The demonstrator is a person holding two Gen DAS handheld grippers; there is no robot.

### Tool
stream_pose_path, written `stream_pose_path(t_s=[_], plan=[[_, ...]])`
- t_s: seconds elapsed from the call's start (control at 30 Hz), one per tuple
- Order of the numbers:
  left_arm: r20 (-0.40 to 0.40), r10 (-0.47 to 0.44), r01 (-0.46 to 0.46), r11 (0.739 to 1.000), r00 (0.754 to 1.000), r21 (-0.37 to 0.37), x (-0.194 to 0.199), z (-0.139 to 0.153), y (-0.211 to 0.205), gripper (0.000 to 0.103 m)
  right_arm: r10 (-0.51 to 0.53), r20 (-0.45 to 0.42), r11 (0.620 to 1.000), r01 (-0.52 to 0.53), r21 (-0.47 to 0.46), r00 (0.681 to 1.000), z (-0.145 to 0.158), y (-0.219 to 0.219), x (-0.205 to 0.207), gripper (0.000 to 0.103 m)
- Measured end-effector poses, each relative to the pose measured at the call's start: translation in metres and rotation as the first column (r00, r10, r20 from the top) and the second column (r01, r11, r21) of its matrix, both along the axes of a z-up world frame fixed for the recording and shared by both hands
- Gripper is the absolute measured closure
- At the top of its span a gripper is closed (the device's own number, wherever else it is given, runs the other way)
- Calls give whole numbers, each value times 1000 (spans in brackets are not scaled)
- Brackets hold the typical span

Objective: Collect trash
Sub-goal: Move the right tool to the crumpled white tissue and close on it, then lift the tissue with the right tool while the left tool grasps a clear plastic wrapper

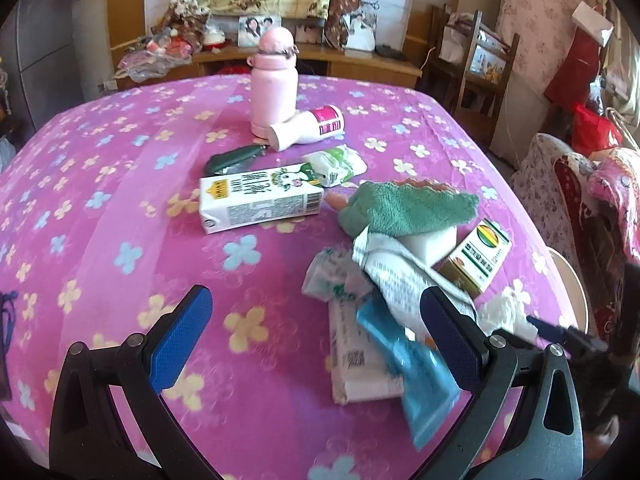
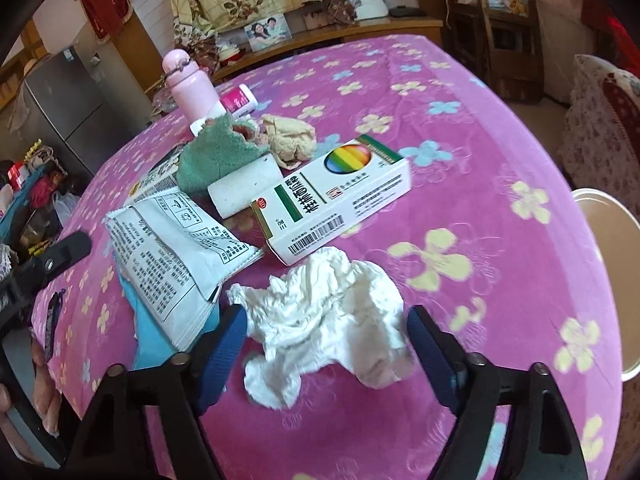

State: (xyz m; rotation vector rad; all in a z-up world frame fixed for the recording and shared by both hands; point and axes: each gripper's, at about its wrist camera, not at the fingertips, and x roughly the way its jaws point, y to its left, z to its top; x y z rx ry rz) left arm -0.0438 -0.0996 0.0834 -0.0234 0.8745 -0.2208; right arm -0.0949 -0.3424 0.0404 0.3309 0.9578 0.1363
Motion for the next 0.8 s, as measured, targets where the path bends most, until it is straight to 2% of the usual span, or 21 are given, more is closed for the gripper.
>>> stream_pose_path(t_s=[0.1,0.17,0.2,0.27,0.33,0.37,0.4,0.43,0.53,0.6,0.8], plan=[[-35,-10,9,1000,999,-18,17,-3,-7,3,6,18,1000,-6,-4,1000,-1,1,3,32],[-53,-24,23,999,998,-27,23,-4,-12,11,7,29,1000,-7,-7,1000,-1,1,5,38],[-66,-36,34,999,997,-33,26,-4,-16,16,9,31,1000,-9,-5,999,-1,1,6,40],[-96,-59,56,998,994,-29,33,-9,-24,26,10,46,1000,-9,-10,999,-2,0,7,52],[-117,-84,81,996,990,-31,35,-12,-32,47,11,60,1000,-11,-2,998,-3,-3,6,59],[-121,-93,90,995,988,-33,35,-12,-35,53,14,64,1000,-15,10,998,-3,-4,6,67],[-124,-101,98,995,987,-31,35,-11,-38,65,17,67,1000,-19,23,998,-4,-6,4,71],[-124,-105,102,994,987,-29,34,-10,-40,69,20,69,999,-22,37,997,-4,-7,3,75],[-123,-131,125,991,984,-51,31,-3,-41,81,20,90,999,-23,29,996,2,-9,-4,77],[-122,-138,130,989,983,-65,29,4,-38,93,16,109,999,-19,27,994,9,-11,-12,78],[-88,-163,156,984,983,-83,14,28,-34,95,3,162,1000,-5,16,987,30,-21,-33,78]])
